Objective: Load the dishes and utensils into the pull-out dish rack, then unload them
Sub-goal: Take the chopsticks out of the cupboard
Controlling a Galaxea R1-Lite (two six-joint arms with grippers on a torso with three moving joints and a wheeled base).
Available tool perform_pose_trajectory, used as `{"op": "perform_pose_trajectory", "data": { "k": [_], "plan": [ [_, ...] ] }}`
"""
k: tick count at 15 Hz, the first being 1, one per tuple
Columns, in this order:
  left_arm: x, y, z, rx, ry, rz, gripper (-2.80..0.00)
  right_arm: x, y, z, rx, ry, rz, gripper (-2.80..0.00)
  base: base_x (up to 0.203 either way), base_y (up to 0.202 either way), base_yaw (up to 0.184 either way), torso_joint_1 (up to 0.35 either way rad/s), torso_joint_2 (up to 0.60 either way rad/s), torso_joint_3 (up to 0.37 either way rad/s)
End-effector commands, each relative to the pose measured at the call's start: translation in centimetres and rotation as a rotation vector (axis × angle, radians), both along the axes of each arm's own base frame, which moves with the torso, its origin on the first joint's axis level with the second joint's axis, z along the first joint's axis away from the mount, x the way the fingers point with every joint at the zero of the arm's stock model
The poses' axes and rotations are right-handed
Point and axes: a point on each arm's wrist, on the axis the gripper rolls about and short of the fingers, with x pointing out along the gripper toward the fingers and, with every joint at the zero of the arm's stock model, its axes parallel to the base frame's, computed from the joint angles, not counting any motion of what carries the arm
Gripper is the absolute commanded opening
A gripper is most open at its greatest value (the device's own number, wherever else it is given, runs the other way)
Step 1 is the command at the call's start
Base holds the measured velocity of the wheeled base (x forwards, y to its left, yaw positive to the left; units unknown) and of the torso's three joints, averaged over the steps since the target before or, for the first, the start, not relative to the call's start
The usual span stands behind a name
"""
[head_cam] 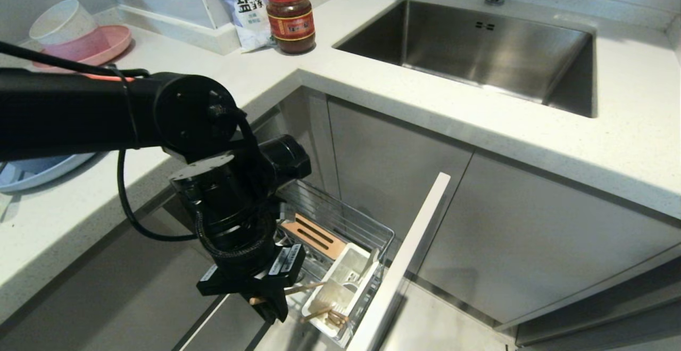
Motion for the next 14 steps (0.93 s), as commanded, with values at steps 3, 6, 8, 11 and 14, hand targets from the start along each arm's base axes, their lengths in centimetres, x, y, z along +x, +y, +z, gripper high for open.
{"op": "perform_pose_trajectory", "data": {
  "k": [3, 6, 8, 11, 14],
  "plan": [
    [-3.7, 1.9, 4.8, -0.077, -0.096, -0.029, -2.8, 0.0, 0.0, 0.0, 0.0, -0.003, 0.0, -2.8, 0.0, 0.0, 0.0, 0.0, 0.0, 0.0],
    [-6.5, 3.6, 8.1, -0.156, -0.204, -0.047, -2.8, 0.0, 0.0, 0.0, 0.0, -0.003, -0.001, -2.8, 0.0, 0.0, 0.0, 0.0, 0.0, 0.0],
    [-8.4, 4.9, 9.9, -0.207, -0.276, -0.061, -2.8, 0.0, 0.0, 0.0, 0.0, -0.003, -0.001, -2.8, 0.0, 0.0, 0.0, 0.0, 0.0, 0.0],
    [-11.1, 7.1, 12.5, -0.286, -0.402, -0.062, -2.8, 0.0, 0.0, 0.0, 0.0, -0.003, -0.001, -2.8, 0.0, 0.0, 0.0, 0.0, 0.0, 0.0],
    [-13.8, 9.6, 15.0, -0.393, -0.531, -0.055, -2.8, 0.0, 0.0, 0.0, 0.0, -0.003, -0.001, -2.8, 0.0, 0.0, 0.0, 0.0, 0.0, 0.0]
  ]
}}
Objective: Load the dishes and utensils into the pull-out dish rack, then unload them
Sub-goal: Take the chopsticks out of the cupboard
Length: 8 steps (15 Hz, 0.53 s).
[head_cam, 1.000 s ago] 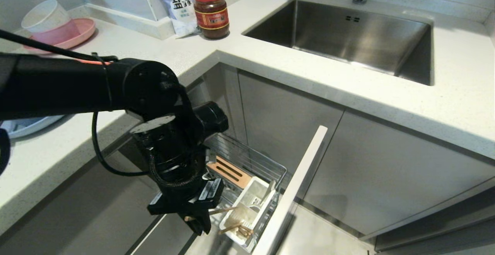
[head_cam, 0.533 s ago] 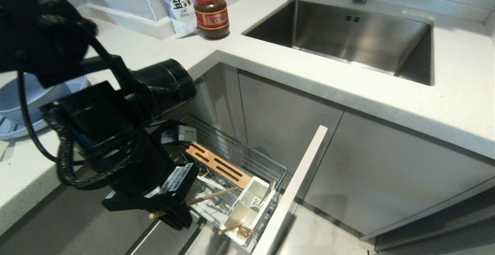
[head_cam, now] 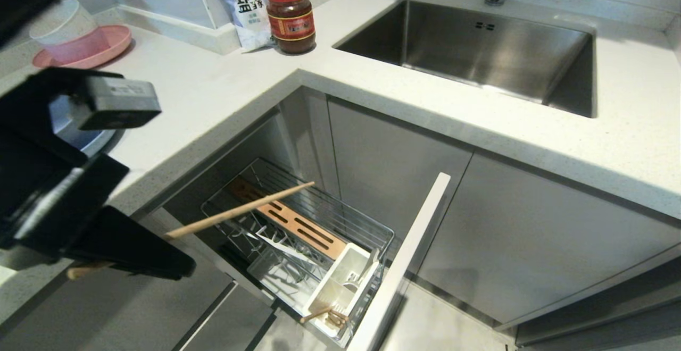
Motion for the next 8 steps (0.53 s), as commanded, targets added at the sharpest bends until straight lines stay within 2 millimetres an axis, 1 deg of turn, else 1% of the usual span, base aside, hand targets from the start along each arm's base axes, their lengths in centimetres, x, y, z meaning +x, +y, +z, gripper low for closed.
{"op": "perform_pose_trajectory", "data": {
  "k": [1, 4, 6, 8],
  "plan": [
    [-3.1, 2.8, 2.3, -0.105, -0.111, 0.004, -2.8, 0.0, 0.0, 0.0, 0.0, -0.003, 0.0, -2.8, 0.0, 0.0, 0.0, 0.0, 0.0, 0.0],
    [-5.4, 5.4, 4.1, -0.235, -0.271, 0.052, -2.8, 0.0, 0.0, 0.0, 0.0, -0.003, 0.001, -2.8, 0.0, 0.0, 0.0, 0.0, 0.0, 0.0],
    [-6.1, 6.8, 5.1, -0.29, -0.382, 0.149, -2.8, 0.0, 0.0, 0.0, 0.0, -0.003, 0.0, -2.8, 0.0, 0.0, 0.0, 0.0, 0.0, 0.0],
    [-6.7, 8.0, 5.7, -0.296, -0.491, 0.268, -2.8, 0.0, 0.0, 0.0, 0.0, -0.003, 0.0, -2.8, 0.0, 0.0, 0.0, 0.0, 0.0, 0.0]
  ]
}}
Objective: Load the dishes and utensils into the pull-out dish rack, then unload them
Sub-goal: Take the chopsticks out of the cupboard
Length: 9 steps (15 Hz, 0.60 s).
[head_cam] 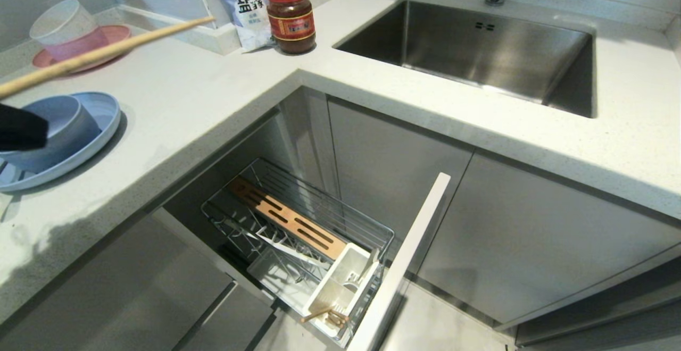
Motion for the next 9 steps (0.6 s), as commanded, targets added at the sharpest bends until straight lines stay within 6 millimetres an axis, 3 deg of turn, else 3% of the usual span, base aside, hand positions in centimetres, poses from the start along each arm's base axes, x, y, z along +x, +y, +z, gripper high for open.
{"op": "perform_pose_trajectory", "data": {
  "k": [1, 9],
  "plan": [
    [-1.9, 1.9, 0.7, -0.031, -0.108, 0.14, -2.8, 0.0, 0.0, 0.0, 0.0, -0.003, -0.001, -2.8, 0.0, 0.0, 0.0, 0.0, 0.0, 0.0],
    [-5.1, 3.7, 1.3, 0.212, -0.304, 0.78, -2.8, 0.0, 0.0, 0.0, 0.0, -0.003, 0.0, -2.8, 0.0, 0.0, 0.0, 0.0, 0.0, 0.0]
  ]
}}
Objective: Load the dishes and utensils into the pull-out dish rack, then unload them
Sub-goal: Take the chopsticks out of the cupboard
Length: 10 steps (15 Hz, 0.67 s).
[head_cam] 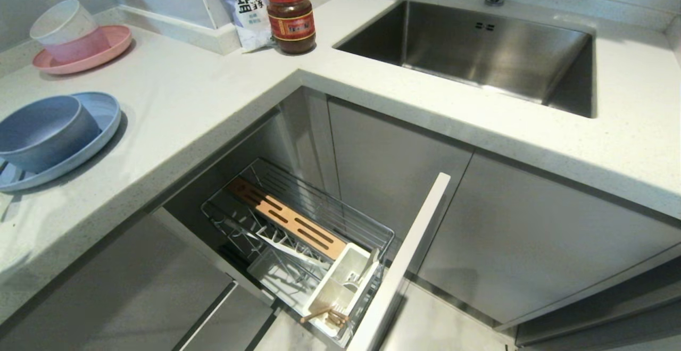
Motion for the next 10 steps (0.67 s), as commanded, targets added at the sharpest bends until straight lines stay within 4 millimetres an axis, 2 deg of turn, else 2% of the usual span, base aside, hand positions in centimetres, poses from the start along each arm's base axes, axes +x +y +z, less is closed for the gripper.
{"op": "perform_pose_trajectory", "data": {
  "k": [1, 2, 5, 10],
  "plan": [
    [-1.1, 0.0, -0.2, 0.041, -0.001, 0.242, -2.8, 0.0, 0.0, 0.0, 0.0, -0.003, -0.001, -2.8, 0.0, 0.0, 0.0, 0.0, 0.0, 0.0],
    [-1.1, 0.1, -0.5, 0.058, 0.02, 0.351, -2.8, 0.0, 0.0, 0.0, 0.0, -0.003, -0.001, -2.8, 0.0, 0.0, 0.0, 0.0, 0.0, 0.0],
    [0.1, 1.4, -2.8, 0.062, 0.179, 0.598, -2.8, 0.0, 0.0, 0.0, 0.0, -0.003, -0.001, -2.8, 0.0, 0.0, 0.0, 0.0, 0.0, 0.0],
    [2.1, 3.3, -7.0, -0.001, 0.404, 0.679, -2.8, 0.0, 0.0, 0.0, 0.0, -0.003, -0.001, -2.8, 0.0, 0.0, 0.0, 0.0, 0.0, 0.0]
  ]
}}
